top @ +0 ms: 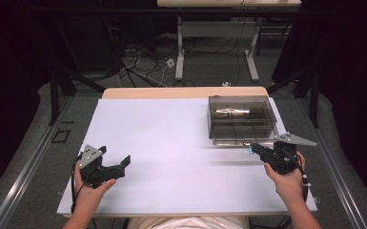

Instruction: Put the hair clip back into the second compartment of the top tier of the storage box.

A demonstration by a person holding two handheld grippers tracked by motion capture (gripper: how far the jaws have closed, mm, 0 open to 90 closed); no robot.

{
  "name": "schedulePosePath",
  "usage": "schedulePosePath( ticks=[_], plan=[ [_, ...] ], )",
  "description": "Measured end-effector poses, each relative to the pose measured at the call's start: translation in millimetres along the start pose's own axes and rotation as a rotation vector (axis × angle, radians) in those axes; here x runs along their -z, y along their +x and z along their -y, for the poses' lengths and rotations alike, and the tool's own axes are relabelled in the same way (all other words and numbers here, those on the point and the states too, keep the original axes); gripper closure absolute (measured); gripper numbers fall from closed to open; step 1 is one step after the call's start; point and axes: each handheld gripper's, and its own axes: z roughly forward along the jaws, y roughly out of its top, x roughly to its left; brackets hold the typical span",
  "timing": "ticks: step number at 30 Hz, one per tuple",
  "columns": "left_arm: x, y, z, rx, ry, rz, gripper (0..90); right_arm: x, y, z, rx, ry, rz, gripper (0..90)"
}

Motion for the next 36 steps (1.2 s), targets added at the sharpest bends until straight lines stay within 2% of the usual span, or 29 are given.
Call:
schedulePosePath(
  ticks=[5, 10, 12, 14, 24, 36],
  plan=[
    [-0.1, 0.2, 0.1, 0.0, -0.001, 0.0, 1.3, -3.6, -0.5, -8.7, 0.0, 0.006, -0.004, 89.6],
    [-0.2, 0.1, 0.1, 0.001, 0.002, -0.001, 1.3, -7.9, -3.0, -16.7, 0.015, 0.016, 0.015, 89.7],
    [-0.7, 0.0, 0.1, 0.002, 0.0, -0.001, 1.3, -9.9, -3.3, -19.7, 0.005, 0.016, 0.007, 89.6],
    [-1.0, -0.2, 0.0, 0.003, 0.001, 0.0, 1.3, -12.5, -5.1, -22.3, 0.016, 0.018, 0.019, 89.6],
    [-1.1, -0.2, 0.2, 0.004, 0.0, -0.002, 1.3, -25.6, -8.7, -35.3, 0.009, 0.031, 0.036, 89.7],
    [-1.6, -0.1, 0.3, 0.002, 0.002, -0.002, 1.3, -40.6, -11.4, -41.6, 0.005, 0.047, 0.057, 89.7]
  ],
)
